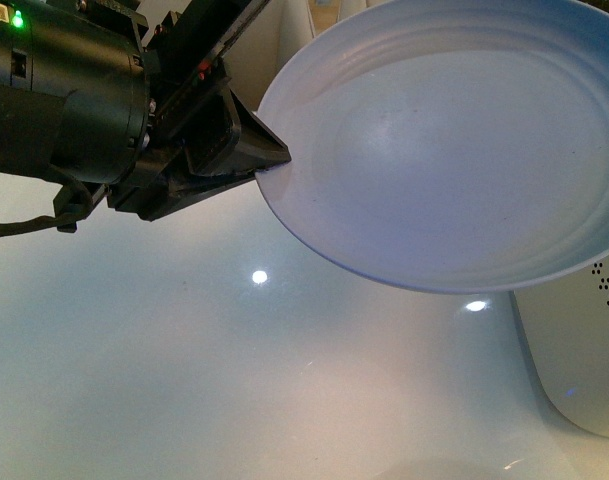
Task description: Left arm holds plate, right arm toasts bread
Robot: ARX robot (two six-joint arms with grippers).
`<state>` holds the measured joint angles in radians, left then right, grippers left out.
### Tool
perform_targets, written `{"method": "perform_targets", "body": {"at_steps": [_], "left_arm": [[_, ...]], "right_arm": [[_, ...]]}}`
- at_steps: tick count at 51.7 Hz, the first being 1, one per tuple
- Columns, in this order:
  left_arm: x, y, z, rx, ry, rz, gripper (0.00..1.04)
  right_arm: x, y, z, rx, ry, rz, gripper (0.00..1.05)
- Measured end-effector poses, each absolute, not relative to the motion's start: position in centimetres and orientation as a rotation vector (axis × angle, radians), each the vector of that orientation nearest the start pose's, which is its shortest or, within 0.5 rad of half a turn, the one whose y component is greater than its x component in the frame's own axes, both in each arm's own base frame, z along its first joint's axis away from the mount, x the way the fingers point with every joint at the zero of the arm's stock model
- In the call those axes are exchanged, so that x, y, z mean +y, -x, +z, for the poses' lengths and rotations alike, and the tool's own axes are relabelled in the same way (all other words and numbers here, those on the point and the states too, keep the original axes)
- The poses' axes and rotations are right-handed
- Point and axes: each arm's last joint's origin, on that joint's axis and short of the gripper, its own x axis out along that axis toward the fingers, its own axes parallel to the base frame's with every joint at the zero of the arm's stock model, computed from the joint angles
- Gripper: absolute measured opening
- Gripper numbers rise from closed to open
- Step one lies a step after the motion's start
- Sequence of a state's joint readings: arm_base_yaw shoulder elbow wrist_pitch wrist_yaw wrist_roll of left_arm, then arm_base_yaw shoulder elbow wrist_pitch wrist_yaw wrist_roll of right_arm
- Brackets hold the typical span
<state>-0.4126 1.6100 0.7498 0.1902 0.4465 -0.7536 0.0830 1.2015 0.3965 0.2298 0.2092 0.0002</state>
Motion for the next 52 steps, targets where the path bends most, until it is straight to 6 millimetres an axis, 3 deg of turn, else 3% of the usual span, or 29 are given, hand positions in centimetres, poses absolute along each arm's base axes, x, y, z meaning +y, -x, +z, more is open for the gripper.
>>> {"method": "perform_targets", "body": {"at_steps": [15,28,42,52], "left_arm": [[-13.5,-27.8,16.2,0.968,0.69,-0.526,0.03],[-13.5,-27.8,16.2,0.968,0.69,-0.526,0.03],[-13.5,-27.8,16.2,0.968,0.69,-0.526,0.03],[-13.5,-27.8,16.2,0.968,0.69,-0.526,0.03]], "right_arm": [[1.1,-21.7,14.8,0.606,0.057,-0.126,0.03],[0.8,-21.3,14.5,0.609,0.038,-0.118,0.48],[-0.3,-19.7,17.3,0.443,-0.025,-0.149,0.97],[-1.3,-17.9,19.3,0.308,-0.052,-0.199,0.96]]}}
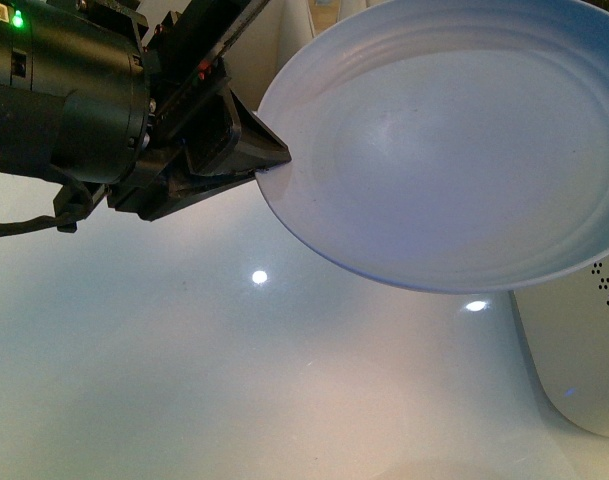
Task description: Left arm holds plate, right arm toasts bread
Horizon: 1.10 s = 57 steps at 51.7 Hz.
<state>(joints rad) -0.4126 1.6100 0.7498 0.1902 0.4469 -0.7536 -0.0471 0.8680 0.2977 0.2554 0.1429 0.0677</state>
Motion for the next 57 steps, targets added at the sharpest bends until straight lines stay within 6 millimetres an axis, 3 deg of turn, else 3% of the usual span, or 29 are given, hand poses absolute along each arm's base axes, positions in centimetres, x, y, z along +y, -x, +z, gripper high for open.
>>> {"method": "perform_targets", "body": {"at_steps": [5,10,14,23,33,57], "left_arm": [[-13.5,-27.8,16.2,0.967,0.69,-0.526,0.03],[-13.5,-27.8,16.2,0.968,0.69,-0.527,0.03],[-13.5,-27.8,16.2,0.968,0.69,-0.527,0.03],[-13.5,-27.8,16.3,0.968,0.69,-0.528,0.03],[-13.5,-27.8,16.3,0.968,0.69,-0.527,0.03],[-13.5,-27.8,16.3,0.968,0.69,-0.527,0.03]], "right_arm": [[-1.6,-17.2,19.7,0.21,-0.054,-0.152,0.91],[-1.3,-16.1,19.2,0.038,-0.031,-0.014,0.74],[-1.1,-15.7,19.0,0.013,-0.022,0.001,0.64],[-0.1,-14.4,18.1,0.012,-0.008,0.001,0.28],[-0.1,-13.7,17.8,0.009,-0.007,-0.004,0.02],[0.0,-12.3,17.2,-0.017,-0.003,-0.004,0.02]]}}
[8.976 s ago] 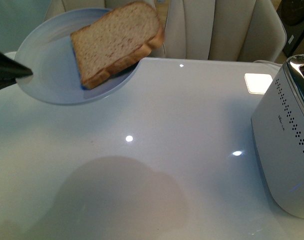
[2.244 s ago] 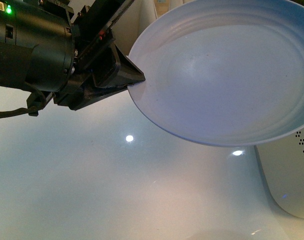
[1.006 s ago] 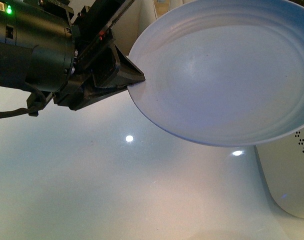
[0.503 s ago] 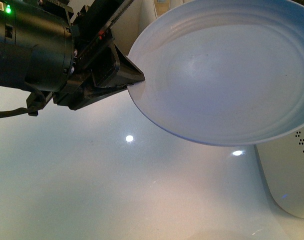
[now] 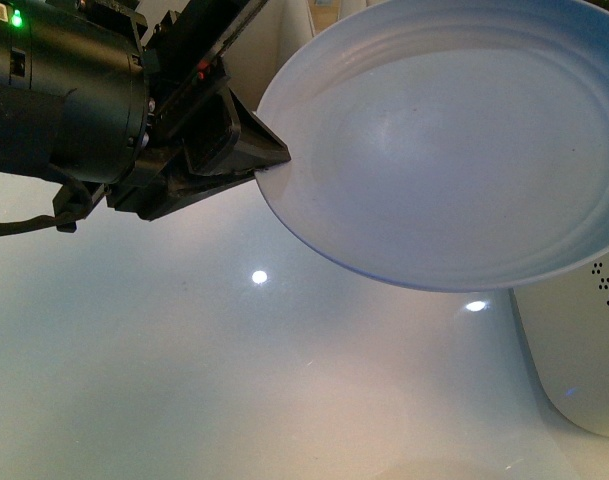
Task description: Left arm holds plate, right arm toasts bread
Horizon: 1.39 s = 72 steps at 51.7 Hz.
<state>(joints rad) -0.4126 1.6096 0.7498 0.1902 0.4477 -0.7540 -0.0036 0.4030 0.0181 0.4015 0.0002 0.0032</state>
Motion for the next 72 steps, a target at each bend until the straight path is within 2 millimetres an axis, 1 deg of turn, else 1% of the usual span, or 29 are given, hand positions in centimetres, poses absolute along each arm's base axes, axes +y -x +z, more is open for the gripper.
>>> {"method": "perform_targets", "body": {"at_steps": [40,46,49,60,63,64,72], "left_arm": [[-13.5,-27.8,16.3,0.968,0.691,-0.527,0.03],[-13.5,-27.8,16.3,0.968,0.691,-0.528,0.03],[-13.5,-27.8,16.3,0.968,0.69,-0.527,0.03],[-13.6,-27.8,16.3,0.967,0.69,-0.528,0.03],[-13.6,-27.8,16.3,0.967,0.69,-0.53,0.03],[-13.6,-27.8,16.3,0.967,0.69,-0.53,0.03],[-13.6,-27.8,16.3,0.966,0.69,-0.529,0.03]], "right_arm": [[0.0,-10.8,17.2,-0.019,-0.003,-0.003,0.02],[0.0,-10.2,16.8,0.015,-0.003,-0.002,0.02],[0.0,-9.8,16.9,-0.001,-0.003,-0.002,0.02],[0.0,-9.7,16.9,-0.012,-0.002,-0.002,0.02],[0.0,-9.7,16.9,-0.013,-0.003,-0.002,0.13],[0.0,-9.7,16.9,-0.013,-0.003,-0.002,0.14],[0.0,-9.7,16.9,-0.013,-0.003,-0.002,0.35]]}}
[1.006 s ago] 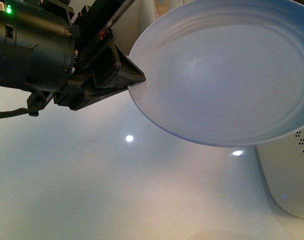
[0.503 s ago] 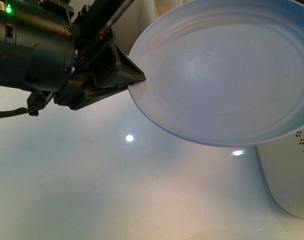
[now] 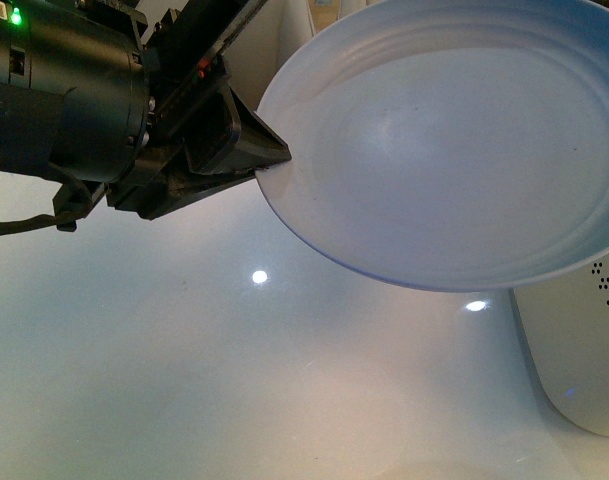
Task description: Left arm holds plate, right arm toasts bread
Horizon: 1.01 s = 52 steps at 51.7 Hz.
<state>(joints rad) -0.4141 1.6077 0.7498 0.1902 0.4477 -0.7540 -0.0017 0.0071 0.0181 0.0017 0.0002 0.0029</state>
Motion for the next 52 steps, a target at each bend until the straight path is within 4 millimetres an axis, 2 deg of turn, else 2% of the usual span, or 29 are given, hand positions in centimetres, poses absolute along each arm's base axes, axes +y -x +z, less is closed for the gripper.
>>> {"method": "perform_targets", "body": {"at_steps": [15,21,52], "left_arm": [[-13.58,-27.79,16.31,0.967,0.69,-0.529,0.03],[-13.58,-27.79,16.31,0.967,0.69,-0.529,0.03],[-13.58,-27.79,16.31,0.967,0.69,-0.529,0.03]], "right_arm": [[-0.02,-9.7,16.93,-0.013,-0.003,-0.002,0.77],[-0.02,-9.7,16.93,-0.013,-0.003,-0.002,0.97],[-0.02,-9.7,16.93,-0.013,-0.003,-0.002,0.96]]}}
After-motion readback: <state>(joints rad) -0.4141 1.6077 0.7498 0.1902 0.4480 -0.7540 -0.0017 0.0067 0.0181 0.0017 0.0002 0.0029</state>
